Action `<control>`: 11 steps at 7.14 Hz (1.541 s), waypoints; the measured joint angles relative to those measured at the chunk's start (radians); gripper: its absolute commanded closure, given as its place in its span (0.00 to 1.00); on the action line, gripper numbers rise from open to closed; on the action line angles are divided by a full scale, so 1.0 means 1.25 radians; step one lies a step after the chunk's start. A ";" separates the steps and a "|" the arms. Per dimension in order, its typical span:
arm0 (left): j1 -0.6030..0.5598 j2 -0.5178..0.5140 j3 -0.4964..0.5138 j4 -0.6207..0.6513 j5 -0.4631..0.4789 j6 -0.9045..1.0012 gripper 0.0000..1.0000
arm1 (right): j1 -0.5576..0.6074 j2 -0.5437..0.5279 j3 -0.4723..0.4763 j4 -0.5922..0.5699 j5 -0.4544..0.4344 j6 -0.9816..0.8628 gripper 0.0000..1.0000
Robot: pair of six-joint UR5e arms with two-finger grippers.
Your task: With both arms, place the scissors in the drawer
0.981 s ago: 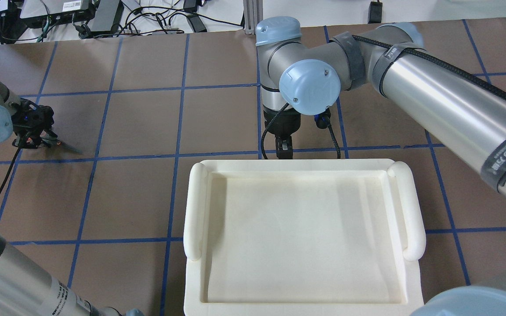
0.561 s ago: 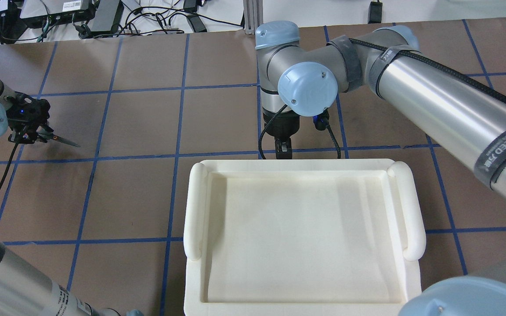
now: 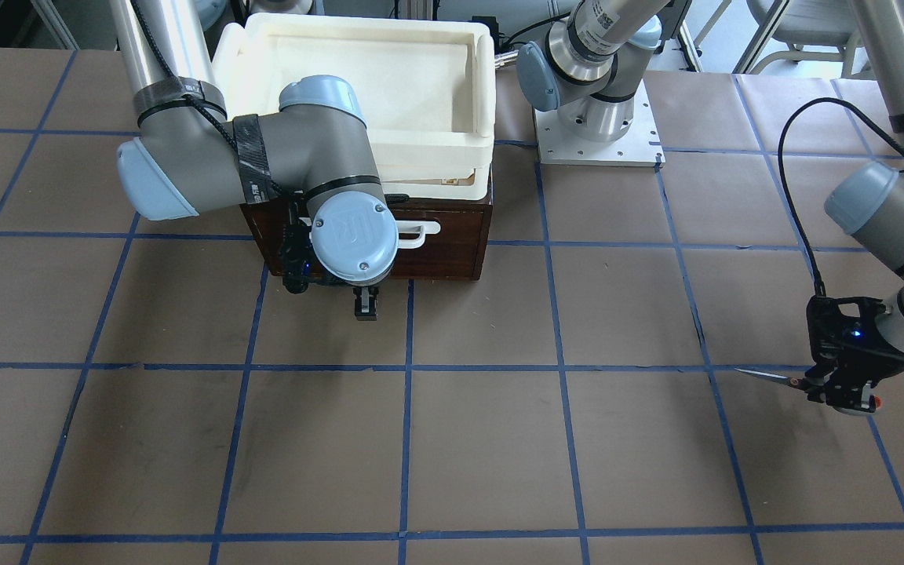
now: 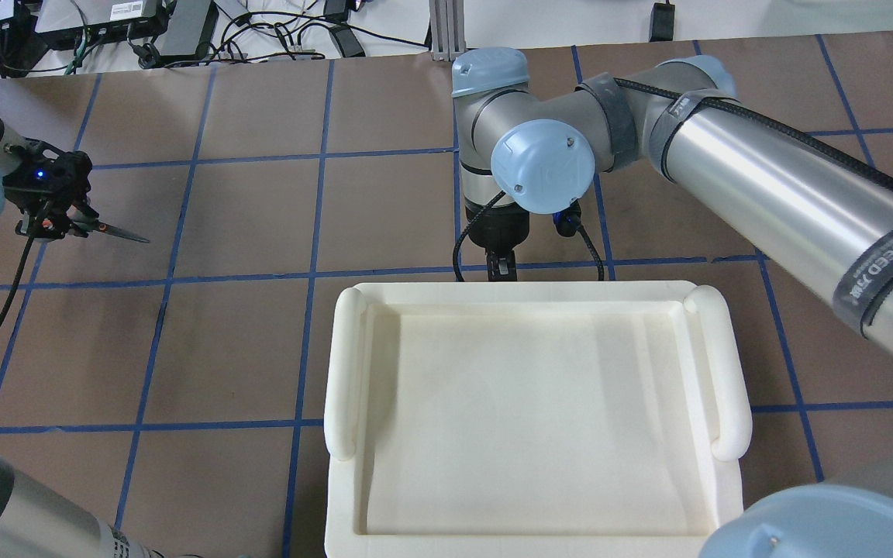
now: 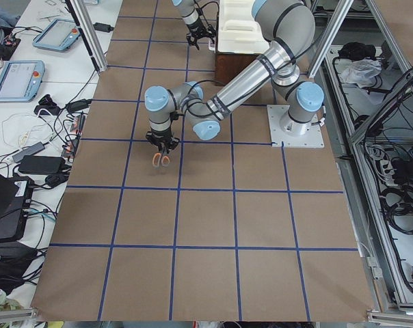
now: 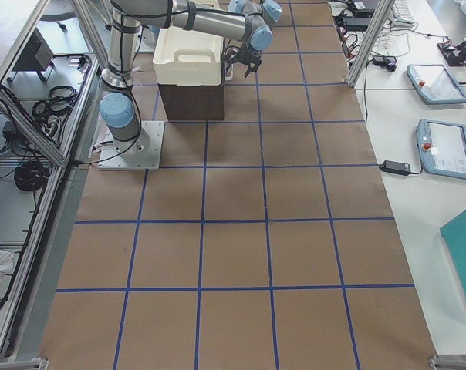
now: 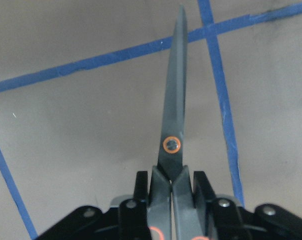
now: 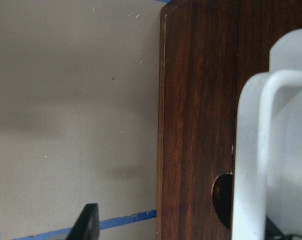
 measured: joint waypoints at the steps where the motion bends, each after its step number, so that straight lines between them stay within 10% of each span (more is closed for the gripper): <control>1: -0.016 0.029 0.001 -0.040 0.001 -0.032 1.00 | 0.000 0.000 0.000 -0.014 -0.004 -0.006 0.00; 11: -0.155 0.236 0.011 -0.304 -0.003 -0.252 1.00 | -0.013 0.018 -0.041 -0.152 -0.033 -0.124 0.00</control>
